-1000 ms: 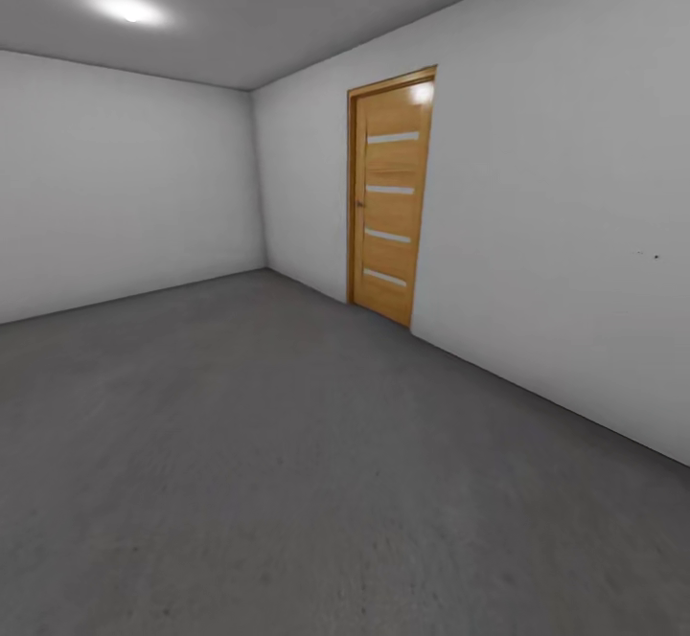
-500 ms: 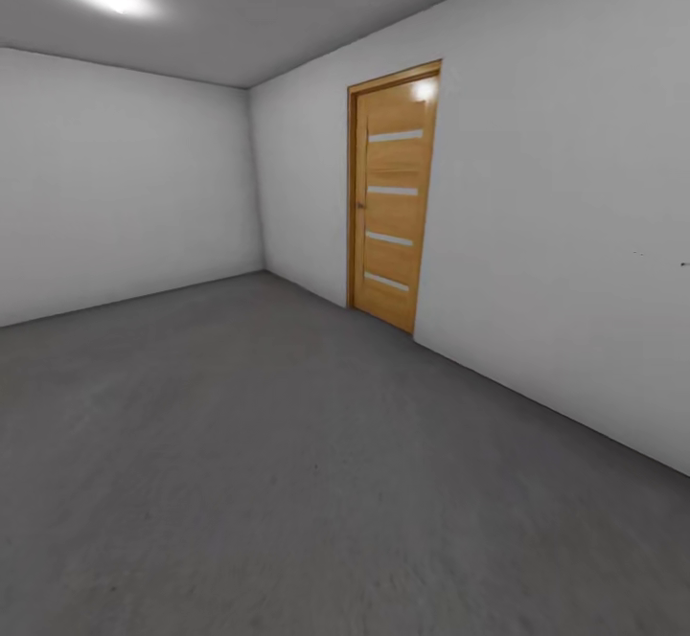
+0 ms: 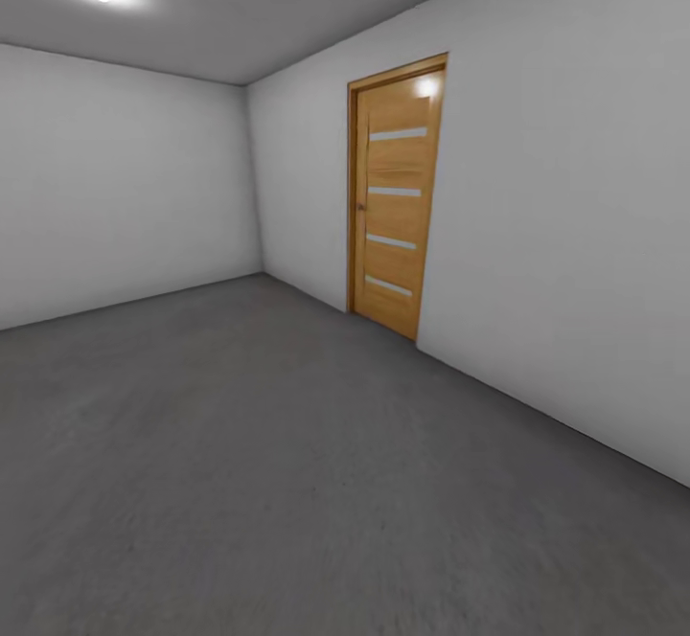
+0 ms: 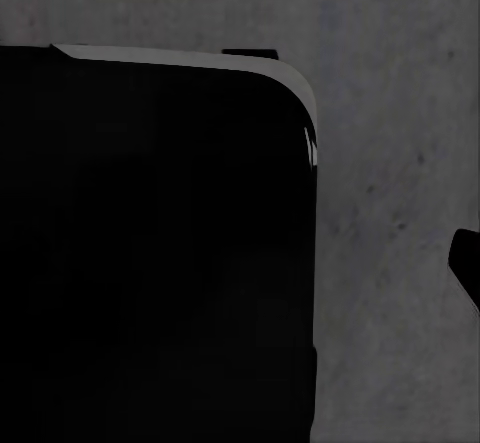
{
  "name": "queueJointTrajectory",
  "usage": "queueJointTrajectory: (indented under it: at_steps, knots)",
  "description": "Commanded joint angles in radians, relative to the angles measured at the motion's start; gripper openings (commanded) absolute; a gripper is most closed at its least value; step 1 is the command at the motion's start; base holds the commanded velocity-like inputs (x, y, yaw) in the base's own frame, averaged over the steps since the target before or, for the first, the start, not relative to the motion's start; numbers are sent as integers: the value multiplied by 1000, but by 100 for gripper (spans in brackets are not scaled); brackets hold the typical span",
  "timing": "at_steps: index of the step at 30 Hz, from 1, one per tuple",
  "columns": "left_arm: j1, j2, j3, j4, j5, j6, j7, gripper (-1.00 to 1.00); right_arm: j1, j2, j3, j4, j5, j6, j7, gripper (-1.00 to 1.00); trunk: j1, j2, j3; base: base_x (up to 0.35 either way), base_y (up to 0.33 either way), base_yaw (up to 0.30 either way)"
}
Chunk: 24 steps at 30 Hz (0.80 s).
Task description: Move the two storage containers from the living room to the garage. In the garage, place one container on the floor and stack the other container on top of it (either order is fine).
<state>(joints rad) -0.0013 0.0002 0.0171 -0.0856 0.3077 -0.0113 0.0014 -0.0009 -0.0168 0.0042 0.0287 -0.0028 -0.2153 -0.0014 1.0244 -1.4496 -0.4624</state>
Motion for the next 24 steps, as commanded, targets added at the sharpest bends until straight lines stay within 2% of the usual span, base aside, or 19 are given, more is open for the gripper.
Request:
queueJointTrajectory:
  at_steps: [1,24]
  knots:
    - [0,-1,1,0,4,-2,0,100,-1,0,0,2,0,-6,0,100,1,0,-1,323,0,0]
    - [0,-2,-2,0,-1,-1,-1,100,-1,0,0,2,0,-6,0,100,1,0,-1,323,0,0]
